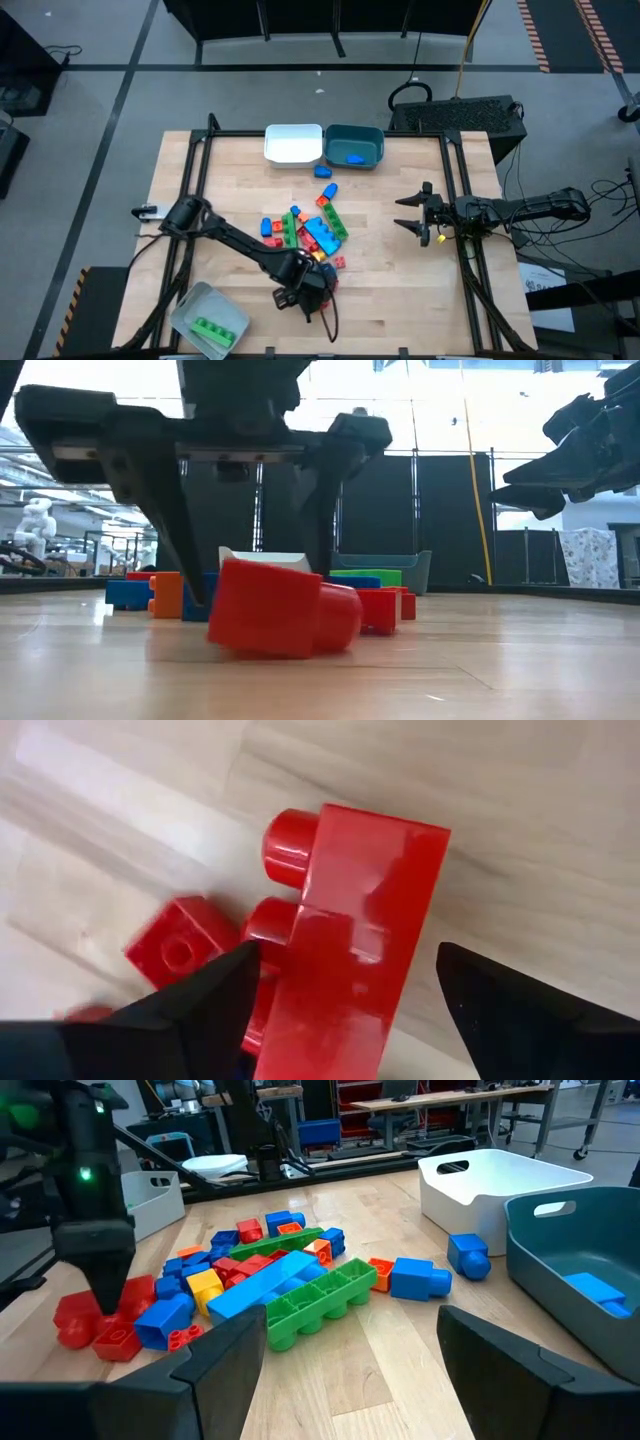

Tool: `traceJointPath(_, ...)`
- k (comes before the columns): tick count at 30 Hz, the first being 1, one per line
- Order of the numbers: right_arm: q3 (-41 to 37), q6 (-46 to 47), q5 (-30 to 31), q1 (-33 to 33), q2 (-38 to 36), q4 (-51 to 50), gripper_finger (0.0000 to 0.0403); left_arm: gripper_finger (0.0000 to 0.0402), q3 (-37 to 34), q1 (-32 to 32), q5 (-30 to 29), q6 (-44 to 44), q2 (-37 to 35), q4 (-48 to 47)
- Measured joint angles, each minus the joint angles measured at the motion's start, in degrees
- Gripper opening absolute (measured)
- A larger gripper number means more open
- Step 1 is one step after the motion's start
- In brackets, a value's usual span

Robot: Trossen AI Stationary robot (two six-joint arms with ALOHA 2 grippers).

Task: Sort blocks by size
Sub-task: Put the red rectangular 3 stud game piece into the gray bin

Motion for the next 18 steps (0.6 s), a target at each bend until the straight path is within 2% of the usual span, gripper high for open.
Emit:
traceJointPath(8,0.00,0.00,-0.02,0.00,0.00,0.00,0.0279,0.0300,0.13,2.08,2.51,1.37,0.76,0.94)
traceJointPath(18,0.00,0.00,-0.01,0.00,0.00,-0.01,0.0279,0.0230,0.17,2.88,2.06,1.37,0.80,0.31)
